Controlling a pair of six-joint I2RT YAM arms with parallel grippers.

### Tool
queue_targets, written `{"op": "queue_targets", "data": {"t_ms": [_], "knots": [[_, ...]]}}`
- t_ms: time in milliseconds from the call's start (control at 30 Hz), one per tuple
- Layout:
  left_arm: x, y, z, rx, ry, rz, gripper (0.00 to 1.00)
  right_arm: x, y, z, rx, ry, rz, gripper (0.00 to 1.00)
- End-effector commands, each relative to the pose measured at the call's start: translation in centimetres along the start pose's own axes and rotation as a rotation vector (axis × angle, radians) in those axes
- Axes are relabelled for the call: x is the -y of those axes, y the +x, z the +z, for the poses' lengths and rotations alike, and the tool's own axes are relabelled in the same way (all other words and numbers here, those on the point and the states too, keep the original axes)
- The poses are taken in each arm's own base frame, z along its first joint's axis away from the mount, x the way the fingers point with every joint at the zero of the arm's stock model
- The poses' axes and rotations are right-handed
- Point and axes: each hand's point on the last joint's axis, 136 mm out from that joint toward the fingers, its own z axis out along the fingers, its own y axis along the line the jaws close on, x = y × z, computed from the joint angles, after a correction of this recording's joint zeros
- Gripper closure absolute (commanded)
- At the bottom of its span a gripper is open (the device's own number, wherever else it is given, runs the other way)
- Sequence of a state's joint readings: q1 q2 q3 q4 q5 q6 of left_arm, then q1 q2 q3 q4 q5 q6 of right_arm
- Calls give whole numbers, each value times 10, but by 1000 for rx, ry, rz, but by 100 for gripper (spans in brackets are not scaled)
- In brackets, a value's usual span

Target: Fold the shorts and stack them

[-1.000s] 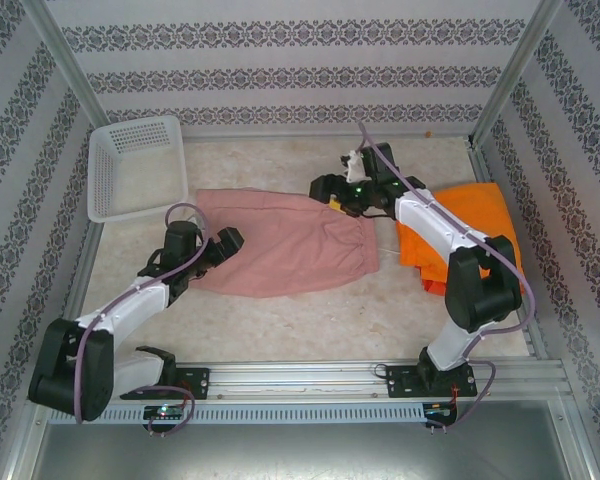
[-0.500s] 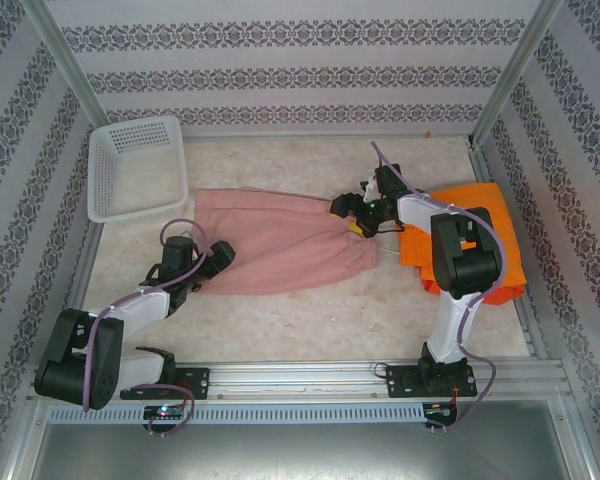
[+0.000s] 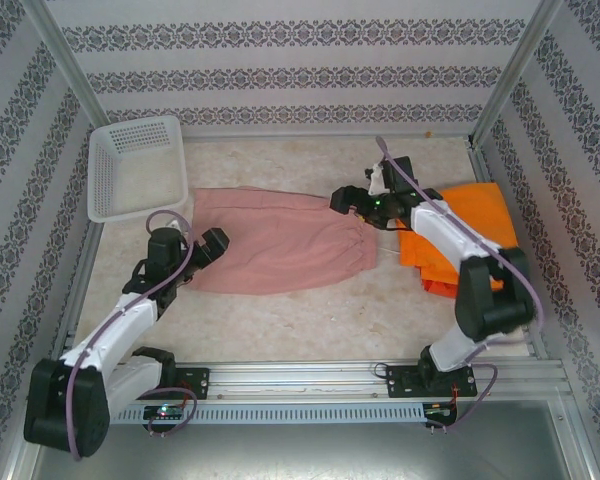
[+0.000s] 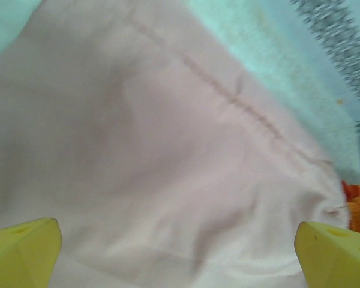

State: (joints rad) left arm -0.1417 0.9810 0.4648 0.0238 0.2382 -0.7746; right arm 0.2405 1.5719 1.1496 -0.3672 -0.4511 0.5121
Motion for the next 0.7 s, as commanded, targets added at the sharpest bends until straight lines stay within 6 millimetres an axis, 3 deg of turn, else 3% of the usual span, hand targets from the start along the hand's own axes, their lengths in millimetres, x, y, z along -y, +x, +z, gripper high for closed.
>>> {"op": "queue_targets", "data": {"t_ms": [0,167,300,467,667], "knots": [[-18,9,-3,-43,-71,26,0,38,27,-10,-45,214,-69,2],[-29,17,14,-74,-94,16,0,75,47,-5,-144,406,-110,2],[-37,23,31,-105,-117,17,0,90,53,9,-193,451,-106,3],[-45,31,45,-145,-128,7,0,103,60,29,-245,465,-83,8],[-54,41,47,-158,-137,-9,0,110,71,55,-286,419,-27,14]]}}
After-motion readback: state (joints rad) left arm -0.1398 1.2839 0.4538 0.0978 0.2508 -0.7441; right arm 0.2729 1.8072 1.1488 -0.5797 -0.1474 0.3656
